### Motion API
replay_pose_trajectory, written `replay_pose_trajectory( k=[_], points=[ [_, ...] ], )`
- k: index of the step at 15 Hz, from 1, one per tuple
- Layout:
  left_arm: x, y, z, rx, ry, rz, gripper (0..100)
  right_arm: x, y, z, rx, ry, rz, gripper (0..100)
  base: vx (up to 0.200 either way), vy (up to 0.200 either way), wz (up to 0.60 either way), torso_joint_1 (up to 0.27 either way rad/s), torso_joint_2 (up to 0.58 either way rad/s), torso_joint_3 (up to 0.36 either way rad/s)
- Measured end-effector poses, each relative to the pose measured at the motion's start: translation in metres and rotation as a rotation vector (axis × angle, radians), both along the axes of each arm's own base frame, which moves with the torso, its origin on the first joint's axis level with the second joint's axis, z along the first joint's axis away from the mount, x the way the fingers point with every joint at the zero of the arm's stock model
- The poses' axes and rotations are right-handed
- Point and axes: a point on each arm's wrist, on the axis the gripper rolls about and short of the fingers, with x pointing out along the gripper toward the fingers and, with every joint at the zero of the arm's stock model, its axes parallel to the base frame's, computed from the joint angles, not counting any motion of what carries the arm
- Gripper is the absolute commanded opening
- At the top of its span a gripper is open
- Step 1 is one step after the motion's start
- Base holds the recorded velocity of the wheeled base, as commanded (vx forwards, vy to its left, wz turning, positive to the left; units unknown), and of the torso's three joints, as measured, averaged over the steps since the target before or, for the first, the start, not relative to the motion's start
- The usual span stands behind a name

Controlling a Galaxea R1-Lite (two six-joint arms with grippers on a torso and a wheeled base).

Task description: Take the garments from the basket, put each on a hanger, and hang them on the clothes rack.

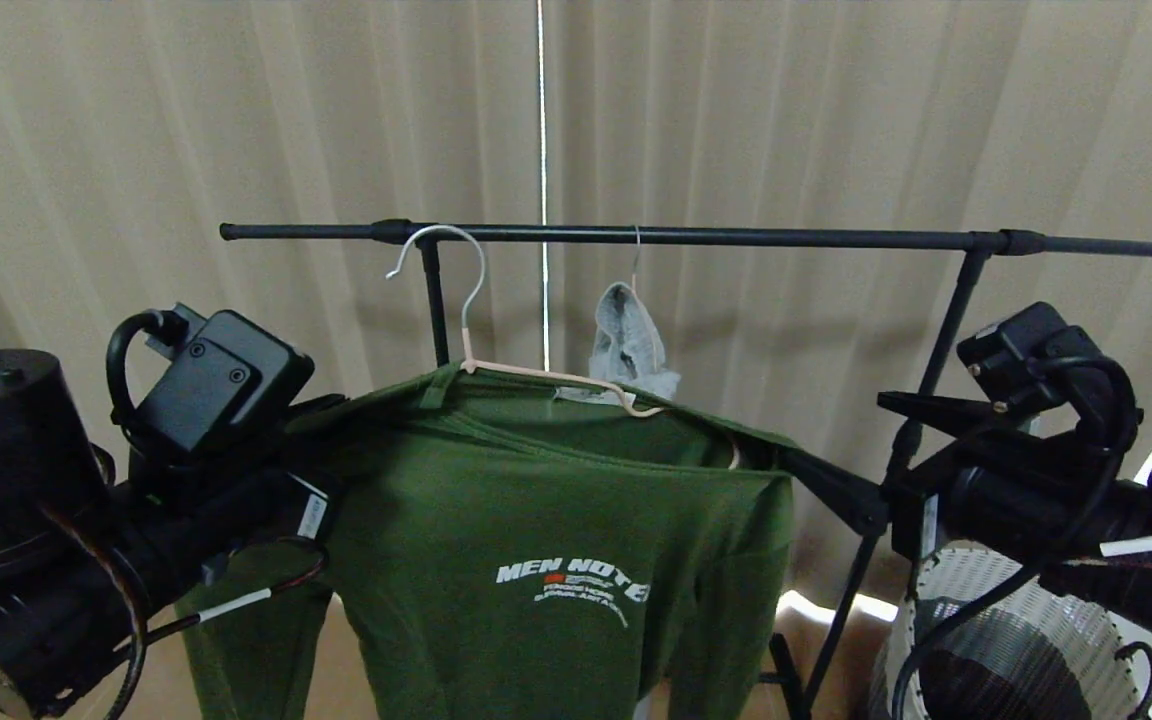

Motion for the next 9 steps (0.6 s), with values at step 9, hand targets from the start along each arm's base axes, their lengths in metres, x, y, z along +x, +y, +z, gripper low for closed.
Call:
replay_pose_trajectory(
  k=[9],
  points=[
    [-0.006, -0.028, 0.005, -0.13, -0.027, -0.113, 0, 0.009, 0.033, 0.03, -0.12, -0.168, 0.191, 100, 0.0, 0.0, 0.0, 0.0, 0.0, 0.0]
  ],
)
